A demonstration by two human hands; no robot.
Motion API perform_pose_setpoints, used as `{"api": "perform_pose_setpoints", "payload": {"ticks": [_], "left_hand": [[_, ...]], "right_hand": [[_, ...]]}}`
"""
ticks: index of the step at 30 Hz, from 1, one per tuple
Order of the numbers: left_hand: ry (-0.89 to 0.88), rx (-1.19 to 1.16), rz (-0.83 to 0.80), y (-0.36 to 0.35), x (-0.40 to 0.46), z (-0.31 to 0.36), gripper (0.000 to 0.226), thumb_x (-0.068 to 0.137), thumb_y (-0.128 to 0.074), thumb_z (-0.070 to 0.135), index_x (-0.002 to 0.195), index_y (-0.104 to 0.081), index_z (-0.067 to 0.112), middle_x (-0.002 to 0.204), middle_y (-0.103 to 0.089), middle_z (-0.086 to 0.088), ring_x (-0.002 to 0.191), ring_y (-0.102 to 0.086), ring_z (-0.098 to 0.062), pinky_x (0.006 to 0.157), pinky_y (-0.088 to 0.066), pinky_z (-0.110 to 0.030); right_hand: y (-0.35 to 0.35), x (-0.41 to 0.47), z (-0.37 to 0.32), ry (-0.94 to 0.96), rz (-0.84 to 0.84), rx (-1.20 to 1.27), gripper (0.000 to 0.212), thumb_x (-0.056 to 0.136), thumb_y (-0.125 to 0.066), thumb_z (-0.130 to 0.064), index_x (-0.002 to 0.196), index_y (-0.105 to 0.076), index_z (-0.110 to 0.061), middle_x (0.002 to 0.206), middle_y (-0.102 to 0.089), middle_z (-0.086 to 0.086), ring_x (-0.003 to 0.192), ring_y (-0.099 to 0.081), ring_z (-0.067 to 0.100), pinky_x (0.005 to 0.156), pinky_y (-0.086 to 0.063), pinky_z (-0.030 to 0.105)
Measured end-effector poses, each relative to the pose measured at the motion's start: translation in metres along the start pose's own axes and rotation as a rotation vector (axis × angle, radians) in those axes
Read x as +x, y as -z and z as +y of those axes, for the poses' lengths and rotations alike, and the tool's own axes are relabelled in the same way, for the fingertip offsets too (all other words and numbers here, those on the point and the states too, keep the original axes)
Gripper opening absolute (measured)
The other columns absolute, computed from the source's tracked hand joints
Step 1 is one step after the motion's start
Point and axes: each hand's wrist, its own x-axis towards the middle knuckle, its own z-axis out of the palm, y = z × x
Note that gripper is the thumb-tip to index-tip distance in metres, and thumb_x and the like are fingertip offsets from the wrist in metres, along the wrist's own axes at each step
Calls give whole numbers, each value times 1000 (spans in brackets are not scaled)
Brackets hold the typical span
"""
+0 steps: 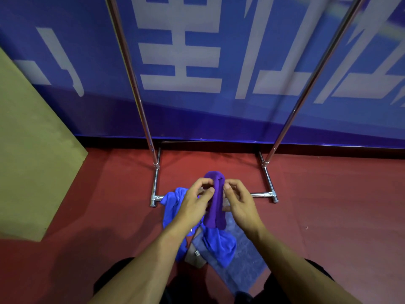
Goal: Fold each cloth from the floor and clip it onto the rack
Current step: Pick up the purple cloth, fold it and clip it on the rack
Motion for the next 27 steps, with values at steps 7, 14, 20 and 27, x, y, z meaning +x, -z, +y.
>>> {"api": "perform_pose_setpoints", "payload": {"ticks": [7,14,20,27], "left_hand": [[-255,-52,115,19,26,85,32,81,-72,23,110,-61,24,121,-67,-11,103,-65,-25,96,-54,-43],[-598,17,304,46,43,236,28,95,-64,7,115,-55,24,114,-64,14,99,-64,-8,89,-51,-23],[-742,123,442,73,50,330,37,89,-69,12,120,-55,24,111,-63,20,104,-62,-2,86,-50,-17],[-943,222,728,121,70,425,35,89,-56,2,118,-66,18,110,-71,5,101,-65,-13,93,-53,-35]], "right_hand": [[-36,49,-82,208,5,88,15,98,-62,-15,113,-65,-14,115,-70,12,102,-66,17,95,-53,39],[-87,79,-233,343,-115,254,35,94,-68,-30,128,-67,-21,118,-73,11,113,-68,33,104,-50,52],[-111,90,-334,575,-21,114,27,101,-58,-17,124,-70,-12,106,-77,5,100,-73,17,89,-57,30],[-123,120,-436,891,154,-99,27,101,-56,-24,124,-70,-24,108,-74,-12,101,-68,-1,91,-55,22]]}}
